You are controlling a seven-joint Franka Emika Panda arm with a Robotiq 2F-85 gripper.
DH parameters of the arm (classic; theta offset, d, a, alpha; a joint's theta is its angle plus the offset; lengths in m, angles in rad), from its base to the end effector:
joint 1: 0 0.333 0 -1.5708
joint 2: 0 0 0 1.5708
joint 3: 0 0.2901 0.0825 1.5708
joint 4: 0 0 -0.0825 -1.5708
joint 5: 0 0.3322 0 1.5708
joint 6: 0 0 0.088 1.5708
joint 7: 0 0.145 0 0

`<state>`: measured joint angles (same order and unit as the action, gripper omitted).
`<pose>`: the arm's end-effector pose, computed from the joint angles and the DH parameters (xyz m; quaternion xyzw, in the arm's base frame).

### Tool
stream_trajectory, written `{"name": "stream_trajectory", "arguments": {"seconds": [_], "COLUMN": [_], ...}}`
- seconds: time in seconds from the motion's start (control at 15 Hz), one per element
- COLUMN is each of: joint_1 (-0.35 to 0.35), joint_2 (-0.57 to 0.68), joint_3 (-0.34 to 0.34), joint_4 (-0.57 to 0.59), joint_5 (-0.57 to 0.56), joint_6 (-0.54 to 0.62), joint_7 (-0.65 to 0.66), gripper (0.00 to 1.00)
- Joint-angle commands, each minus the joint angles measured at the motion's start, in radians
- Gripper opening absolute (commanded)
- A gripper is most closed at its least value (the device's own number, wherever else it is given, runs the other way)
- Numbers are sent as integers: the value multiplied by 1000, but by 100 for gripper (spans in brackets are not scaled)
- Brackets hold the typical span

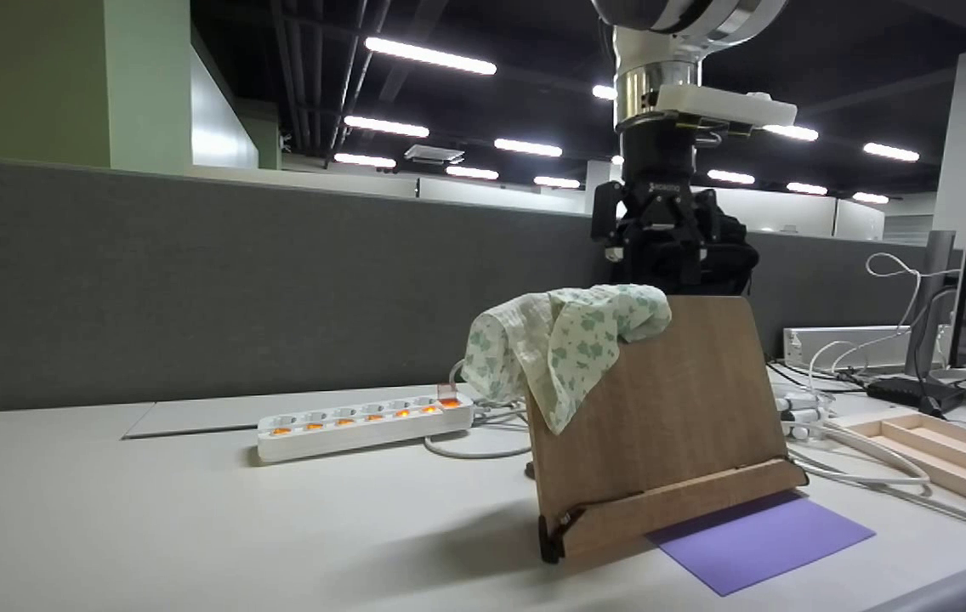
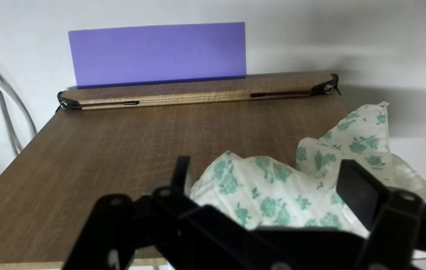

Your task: Remove the cloth from the wooden object.

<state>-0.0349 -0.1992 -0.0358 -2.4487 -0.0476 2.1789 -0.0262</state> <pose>0.4102 -0.0321 0.3385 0.9992 -0.0075 -0.0360 0.0138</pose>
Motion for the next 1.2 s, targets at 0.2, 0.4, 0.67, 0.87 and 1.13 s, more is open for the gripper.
{"name": "stream_trajectory", "arguments": {"seconds": [0.2, 0.4, 0.67, 0.87, 1.13], "joint_1": [-6, -3, -1, 3, 13], "joint_2": [23, 39, 60, 61, 45], "joint_3": [4, 6, 11, 10, 13], "joint_4": [-29, -29, -29, -24, -21], "joint_5": [26, 54, 69, 94, 135], "joint_6": [86, 123, 159, 152, 130], "joint_7": [112, 127, 145, 134, 113], "gripper": [100, 100, 73, 54, 27]}}
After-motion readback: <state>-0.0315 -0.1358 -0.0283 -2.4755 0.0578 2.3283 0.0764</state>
